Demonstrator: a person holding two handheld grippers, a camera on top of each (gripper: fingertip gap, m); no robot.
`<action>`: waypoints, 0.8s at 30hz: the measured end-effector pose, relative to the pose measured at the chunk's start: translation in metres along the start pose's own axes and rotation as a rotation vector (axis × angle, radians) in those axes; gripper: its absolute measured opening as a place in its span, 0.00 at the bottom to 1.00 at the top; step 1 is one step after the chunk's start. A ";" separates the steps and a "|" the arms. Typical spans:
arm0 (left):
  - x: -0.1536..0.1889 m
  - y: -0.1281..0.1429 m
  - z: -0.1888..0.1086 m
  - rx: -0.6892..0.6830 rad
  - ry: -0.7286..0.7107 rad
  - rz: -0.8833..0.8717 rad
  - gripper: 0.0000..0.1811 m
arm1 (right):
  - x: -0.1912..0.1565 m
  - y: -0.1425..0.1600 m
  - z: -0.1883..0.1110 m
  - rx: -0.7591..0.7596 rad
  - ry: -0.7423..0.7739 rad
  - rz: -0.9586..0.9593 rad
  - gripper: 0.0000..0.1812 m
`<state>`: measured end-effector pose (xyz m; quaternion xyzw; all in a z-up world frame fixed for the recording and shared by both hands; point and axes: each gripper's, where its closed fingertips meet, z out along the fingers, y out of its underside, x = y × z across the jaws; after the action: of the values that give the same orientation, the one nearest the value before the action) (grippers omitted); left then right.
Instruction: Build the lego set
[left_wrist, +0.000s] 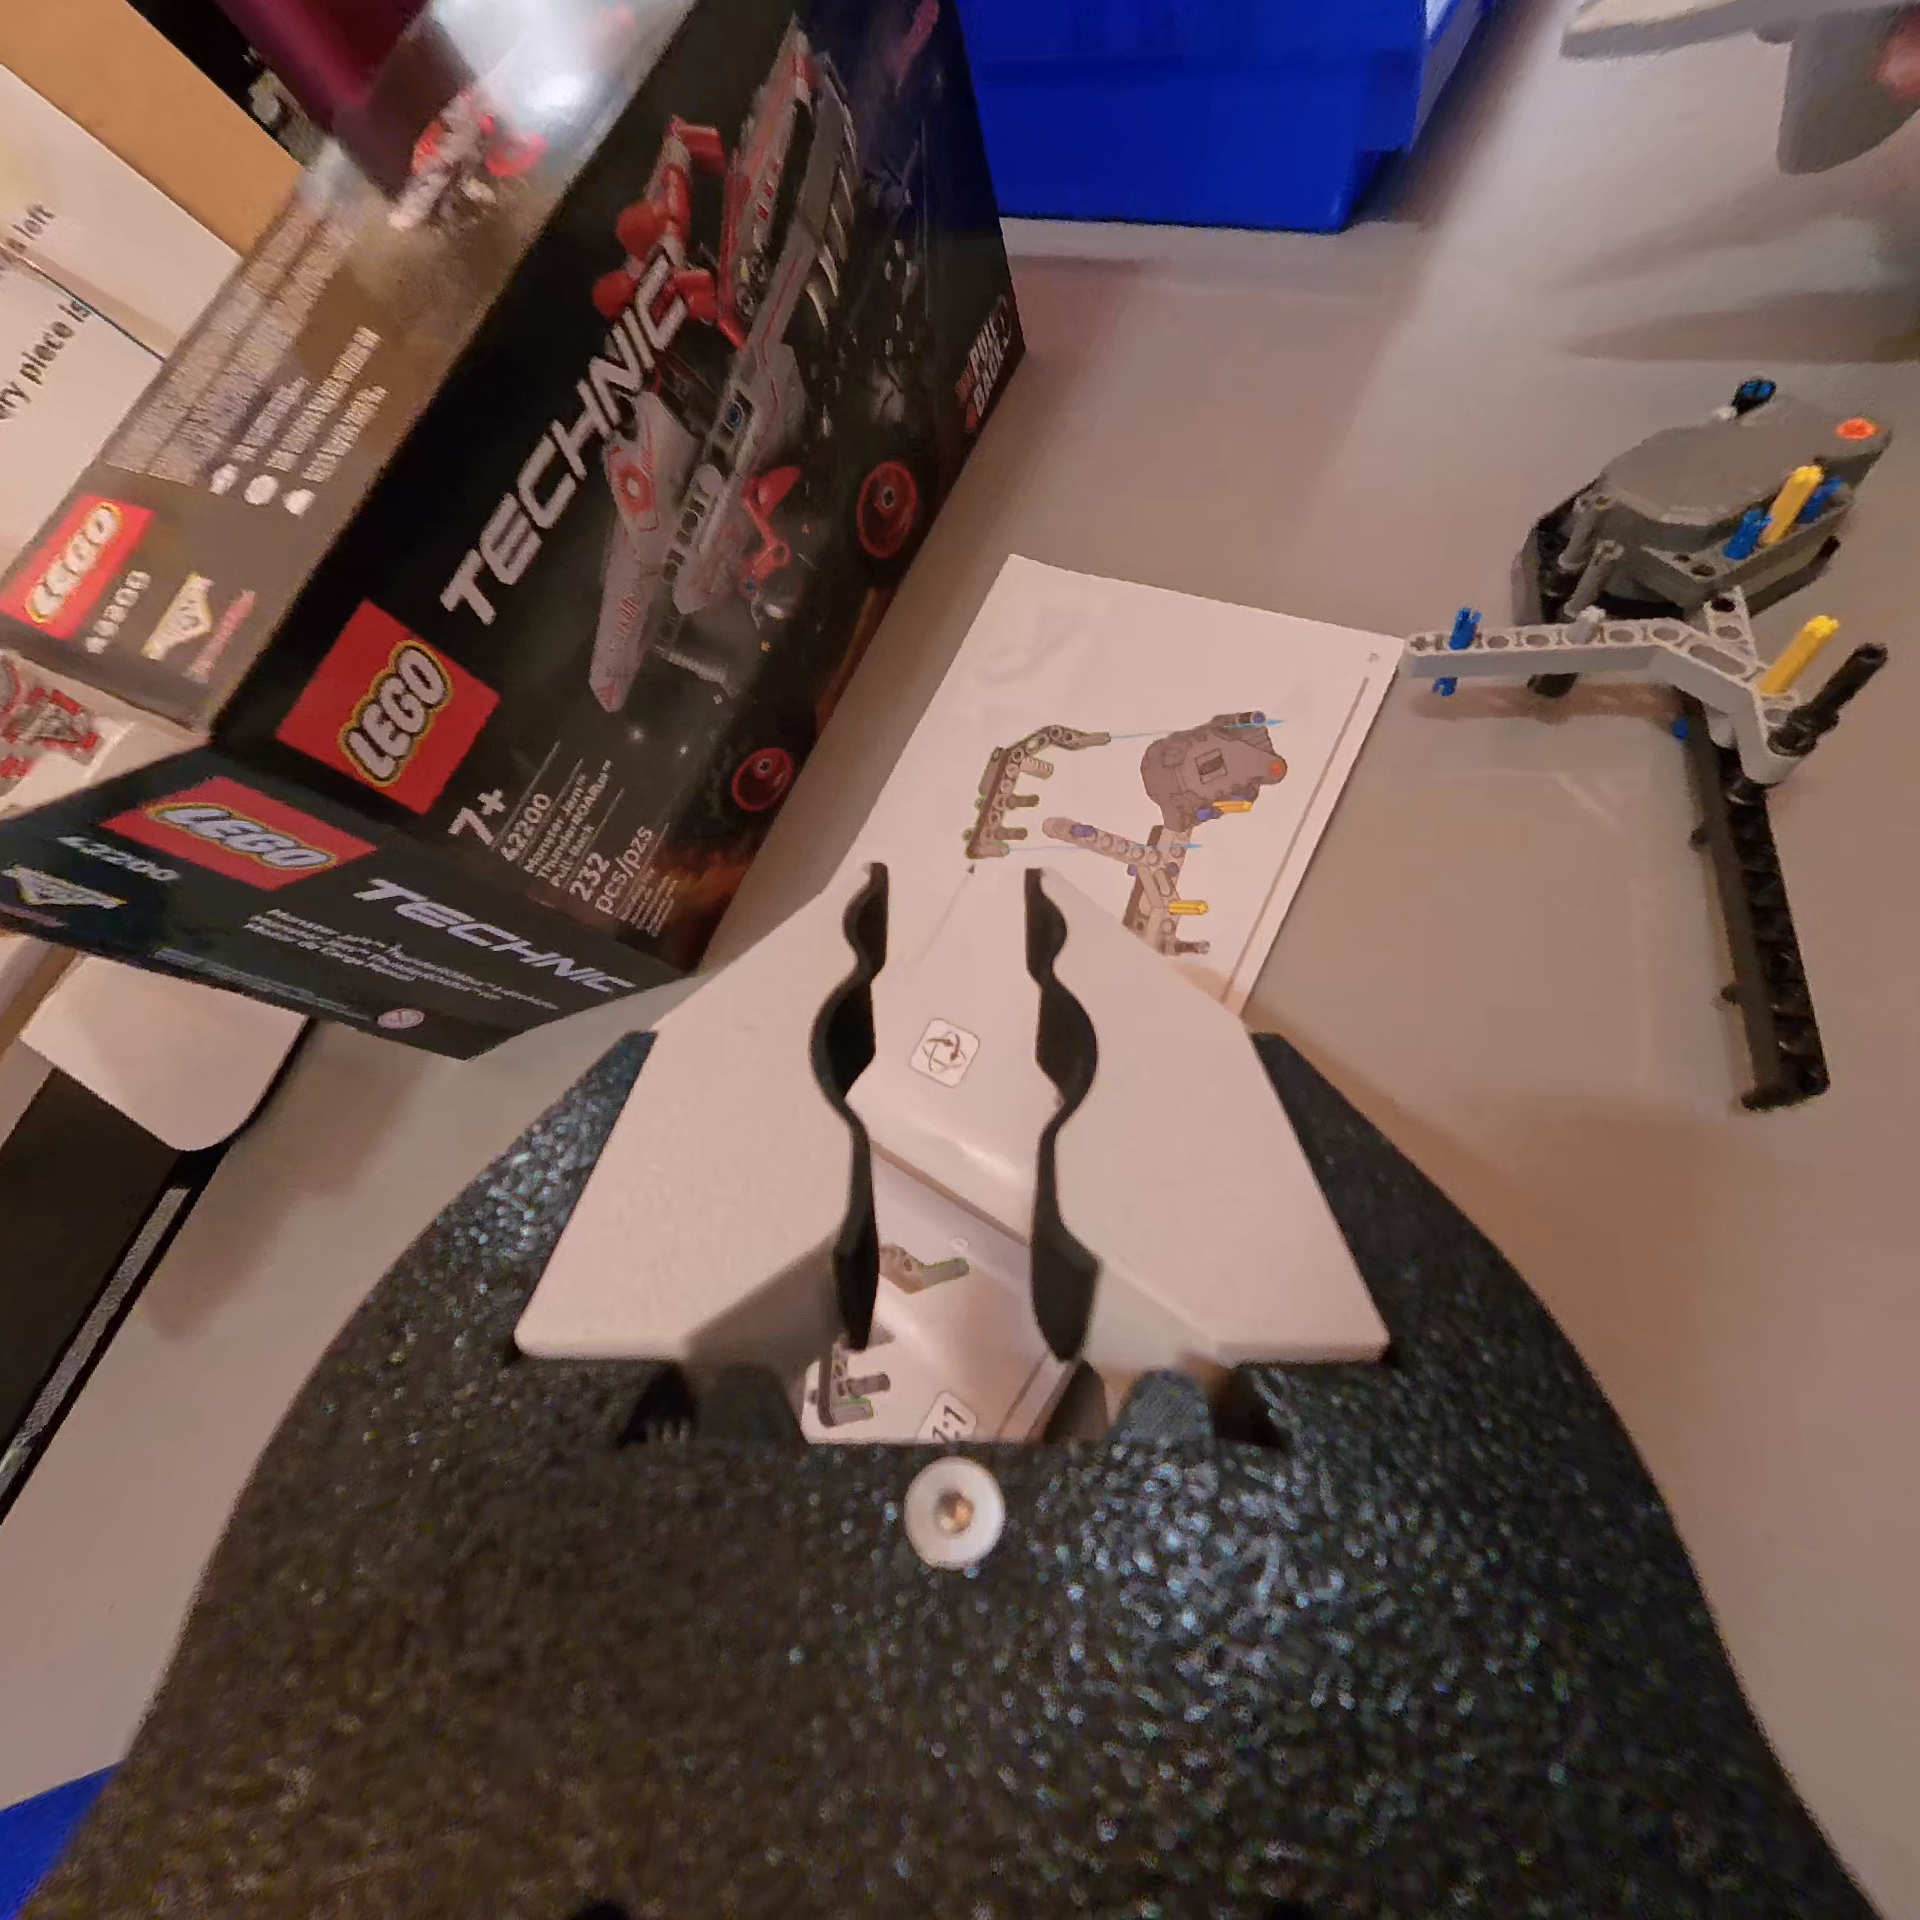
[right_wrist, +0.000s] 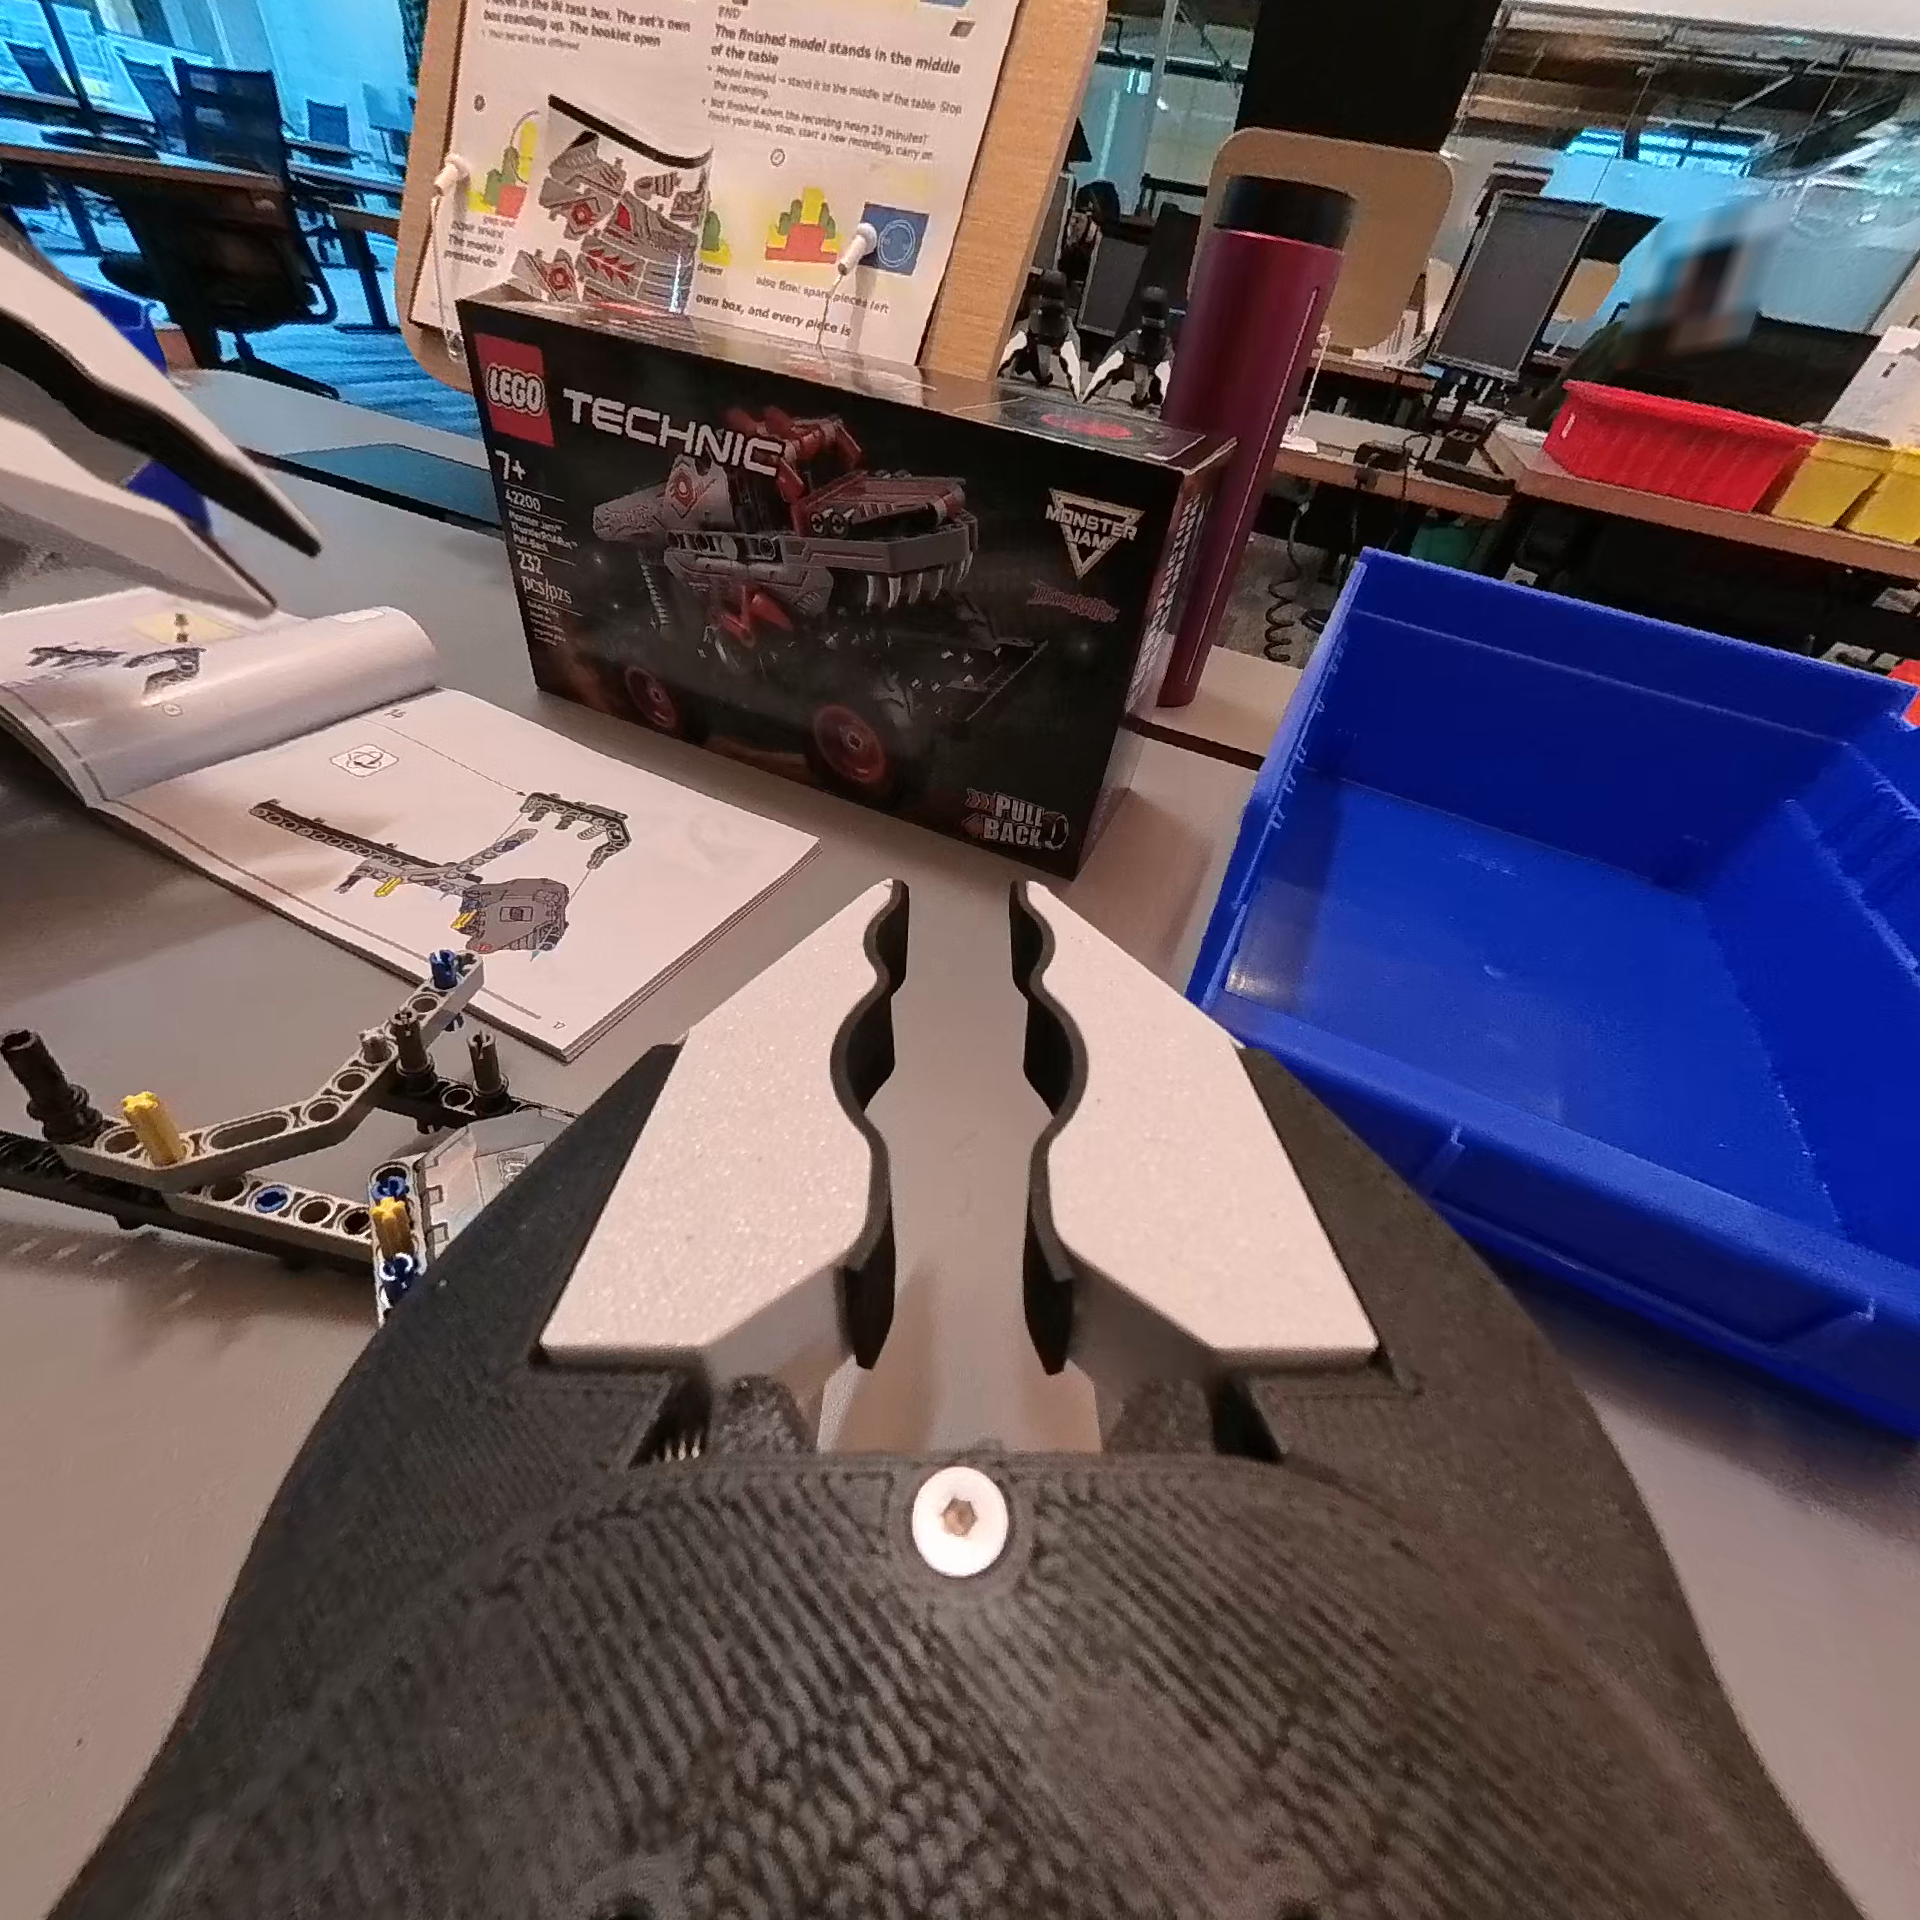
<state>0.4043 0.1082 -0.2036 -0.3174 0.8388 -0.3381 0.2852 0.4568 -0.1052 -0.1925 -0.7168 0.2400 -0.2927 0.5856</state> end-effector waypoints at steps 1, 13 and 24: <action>-0.002 -0.004 -0.001 0.016 -0.008 -0.009 0.13 | 0.000 0.000 0.000 -0.002 0.000 -0.002 0.09; -0.014 -0.013 -0.005 0.018 0.001 0.025 0.13 | -0.002 0.002 0.002 -0.018 0.002 -0.019 0.09; -0.016 -0.004 -0.008 -0.002 0.010 0.028 0.13 | -0.004 0.006 0.004 -0.044 0.005 -0.058 0.09</action>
<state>0.4105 0.1201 -0.1915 -0.3039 0.8450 -0.3349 0.2852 0.4565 -0.1005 -0.1995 -0.7354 0.2271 -0.3060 0.5603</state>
